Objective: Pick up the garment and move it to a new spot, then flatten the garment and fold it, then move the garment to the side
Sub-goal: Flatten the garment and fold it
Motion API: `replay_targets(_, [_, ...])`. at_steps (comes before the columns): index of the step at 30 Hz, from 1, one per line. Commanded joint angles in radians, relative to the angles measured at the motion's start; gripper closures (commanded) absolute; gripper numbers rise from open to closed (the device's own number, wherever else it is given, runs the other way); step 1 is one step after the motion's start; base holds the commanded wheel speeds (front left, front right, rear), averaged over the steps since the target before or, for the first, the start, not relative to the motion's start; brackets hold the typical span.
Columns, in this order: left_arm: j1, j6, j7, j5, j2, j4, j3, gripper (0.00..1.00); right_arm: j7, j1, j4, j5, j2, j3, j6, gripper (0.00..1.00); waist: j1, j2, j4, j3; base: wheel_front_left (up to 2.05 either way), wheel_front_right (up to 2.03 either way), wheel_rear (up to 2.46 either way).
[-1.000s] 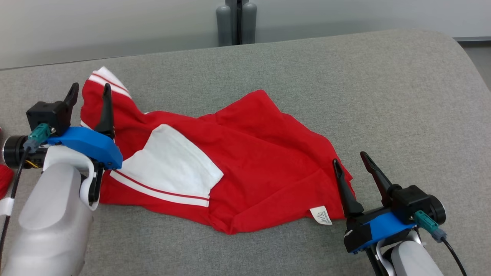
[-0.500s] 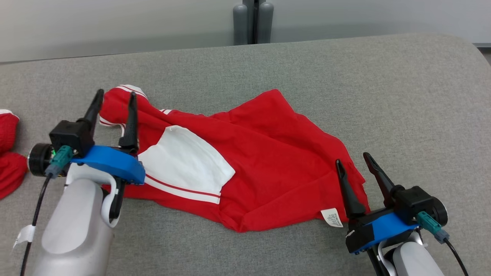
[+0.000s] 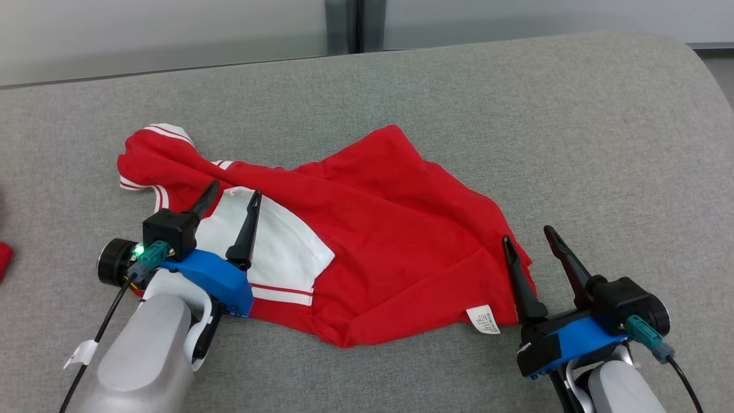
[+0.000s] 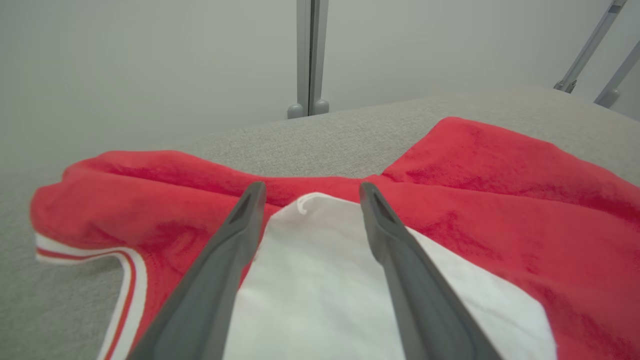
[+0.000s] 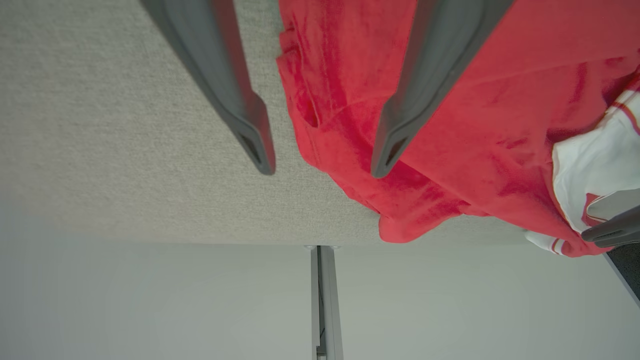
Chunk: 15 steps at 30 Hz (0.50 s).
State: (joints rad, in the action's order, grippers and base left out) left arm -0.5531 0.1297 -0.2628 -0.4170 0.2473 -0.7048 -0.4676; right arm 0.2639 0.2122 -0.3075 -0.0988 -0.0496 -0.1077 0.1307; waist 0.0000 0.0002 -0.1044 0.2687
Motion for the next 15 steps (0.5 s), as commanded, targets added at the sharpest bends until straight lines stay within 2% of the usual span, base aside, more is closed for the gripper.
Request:
replay_targets(1, [-0.004, 0.001, -0.003, -0.012, 0.013, -0.007, -0.008, 0.0, 0.001, 0.003, 0.001, -0.005, -0.002, -0.001, 0.0, 0.0, 0.0, -0.0002, -0.004, 0.002, 0.0, 0.0, 0.0])
replay_targets(15, [-0.068, 0.001, -0.003, -0.086, 0.036, -0.143, -0.052, 0.0, 0.001, 0.028, -0.004, -0.013, -0.002, -0.017, 0.0, 0.0, 0.0, -0.0002, -0.047, 0.032, 0.0, 0.0, 0.0])
